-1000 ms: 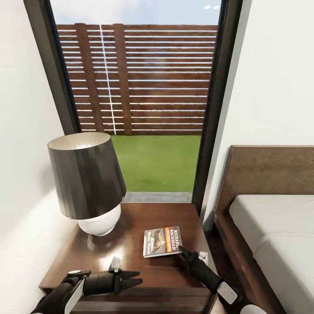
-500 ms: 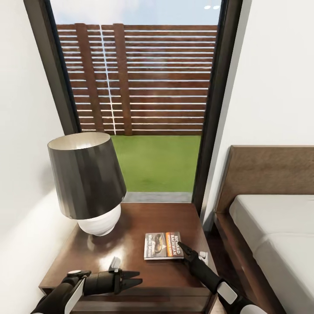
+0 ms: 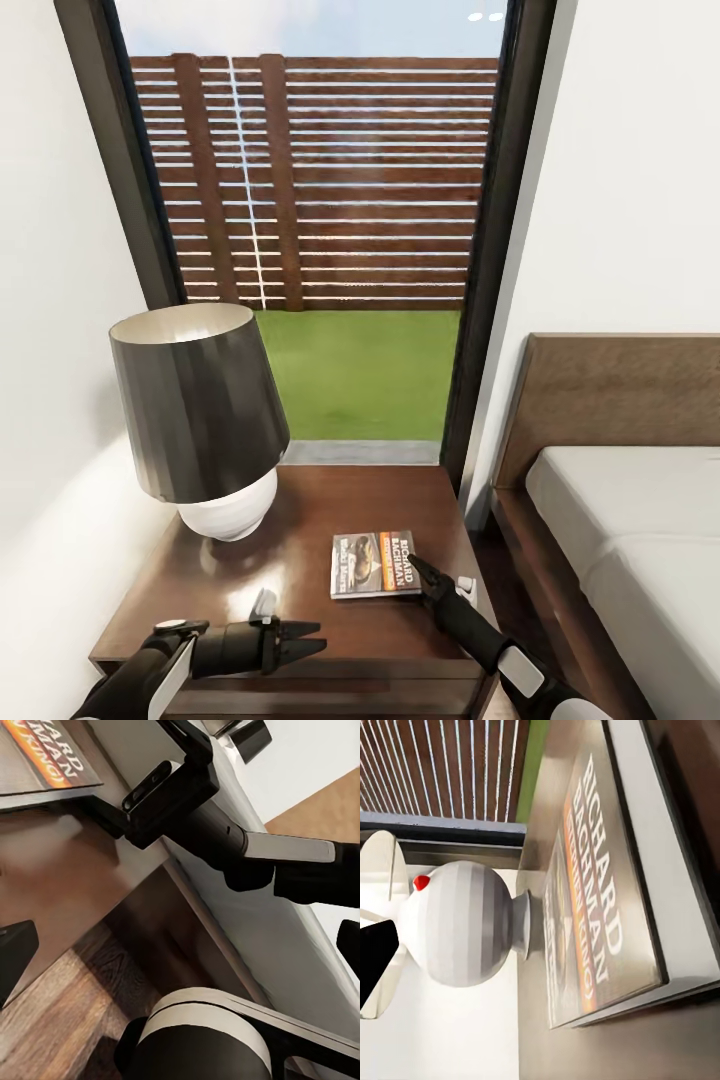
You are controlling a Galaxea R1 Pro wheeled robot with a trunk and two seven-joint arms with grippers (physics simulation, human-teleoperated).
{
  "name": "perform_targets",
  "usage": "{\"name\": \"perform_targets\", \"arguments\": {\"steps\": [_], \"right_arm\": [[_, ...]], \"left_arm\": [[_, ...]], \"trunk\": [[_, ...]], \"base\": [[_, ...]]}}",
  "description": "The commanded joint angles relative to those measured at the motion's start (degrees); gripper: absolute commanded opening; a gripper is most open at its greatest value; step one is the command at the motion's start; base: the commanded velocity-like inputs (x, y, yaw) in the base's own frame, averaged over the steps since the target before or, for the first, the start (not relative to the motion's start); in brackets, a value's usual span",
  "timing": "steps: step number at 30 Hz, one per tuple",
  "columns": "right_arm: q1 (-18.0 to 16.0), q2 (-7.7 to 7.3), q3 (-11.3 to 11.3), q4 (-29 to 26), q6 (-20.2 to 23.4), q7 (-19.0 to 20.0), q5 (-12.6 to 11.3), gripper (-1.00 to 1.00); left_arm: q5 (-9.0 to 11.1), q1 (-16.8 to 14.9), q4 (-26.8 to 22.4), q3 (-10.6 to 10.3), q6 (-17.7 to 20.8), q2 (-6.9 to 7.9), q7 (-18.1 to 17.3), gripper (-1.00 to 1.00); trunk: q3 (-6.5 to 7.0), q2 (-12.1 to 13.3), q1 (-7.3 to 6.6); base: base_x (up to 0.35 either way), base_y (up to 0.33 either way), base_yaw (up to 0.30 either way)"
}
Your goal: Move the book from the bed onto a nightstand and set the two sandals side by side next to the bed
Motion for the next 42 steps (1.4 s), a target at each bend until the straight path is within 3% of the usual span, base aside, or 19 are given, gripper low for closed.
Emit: {"name": "perform_targets", "arguments": {"steps": [1,26,34,42], "right_arm": [[0.0,0.00,0.0,0.0,0.4,0.0,-0.4,1.00],[0.0,0.00,0.0,0.0,0.4,0.0,-0.4,1.00],[0.0,0.00,0.0,0.0,0.4,0.0,-0.4,1.00],[0.0,0.00,0.0,0.0,0.4,0.0,-0.4,1.00]], "left_arm": [[0.5,0.0,0.2,-0.4,0.6,0.08,0.0,1.00],[0.5,0.0,1.6,-0.4,0.5,0.08,0.1,1.00],[0.4,0.0,1.6,-0.4,0.6,0.05,0.1,1.00],[0.4,0.0,1.6,-0.4,0.6,0.07,0.1,1.00]], "trunk": [[-0.05,0.0,-0.01],[-0.05,0.0,-0.01],[1.72,0.1,-0.22],[3.15,3.3,-1.98]], "base": [[-0.036,0.000,0.000],[-0.112,0.000,0.000],[-0.001,0.000,0.000],[0.000,0.000,0.000]]}}
